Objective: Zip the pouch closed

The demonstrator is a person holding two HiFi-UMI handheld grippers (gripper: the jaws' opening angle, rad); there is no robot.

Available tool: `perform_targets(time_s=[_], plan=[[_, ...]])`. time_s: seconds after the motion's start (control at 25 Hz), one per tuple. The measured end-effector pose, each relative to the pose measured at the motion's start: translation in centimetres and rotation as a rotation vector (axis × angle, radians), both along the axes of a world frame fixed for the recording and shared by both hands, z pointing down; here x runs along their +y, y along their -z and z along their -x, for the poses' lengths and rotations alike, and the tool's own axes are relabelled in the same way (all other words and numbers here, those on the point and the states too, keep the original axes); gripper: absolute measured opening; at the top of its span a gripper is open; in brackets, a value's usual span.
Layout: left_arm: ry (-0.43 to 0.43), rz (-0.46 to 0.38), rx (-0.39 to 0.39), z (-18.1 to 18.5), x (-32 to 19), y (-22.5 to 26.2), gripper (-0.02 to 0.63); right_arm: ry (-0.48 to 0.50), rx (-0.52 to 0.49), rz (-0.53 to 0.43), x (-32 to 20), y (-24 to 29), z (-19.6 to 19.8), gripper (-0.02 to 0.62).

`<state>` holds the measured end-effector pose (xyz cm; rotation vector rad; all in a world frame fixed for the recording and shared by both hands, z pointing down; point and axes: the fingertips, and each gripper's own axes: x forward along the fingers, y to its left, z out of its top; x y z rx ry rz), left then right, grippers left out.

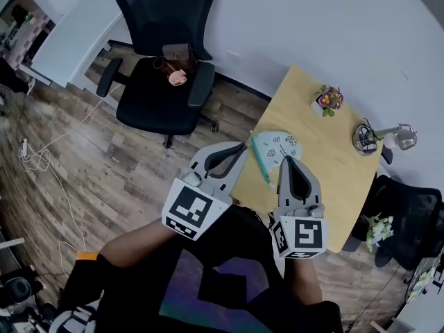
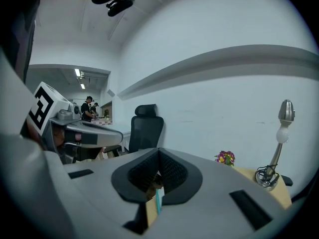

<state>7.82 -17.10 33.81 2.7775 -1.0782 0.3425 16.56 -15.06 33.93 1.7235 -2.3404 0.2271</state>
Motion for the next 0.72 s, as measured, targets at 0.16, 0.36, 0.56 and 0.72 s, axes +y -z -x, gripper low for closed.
perform_targets(time_s=[0.16,0.36,0.56,0.72], plan=[[0.030,-0.003,-0.005,1.1,0.1,0.0,0.014,0.011,0.005,0.019,0.3,-0.6,0.7,0.014],[0.042,-0.003,-0.008,1.7,0.7,0.0,0.014,0.026,0.012,0.033,0.5,-1.1,1.6,0.014],[0.052,0.002,-0.004,2.4,0.9,0.1,0.014,0.033,0.016,0.033,0.4,-1.2,2.2,0.014],[0.053,-0.001,-0.006,2.4,1.0,0.0,0.014,0.038,0.022,0.033,0.5,-1.4,2.1,0.014]])
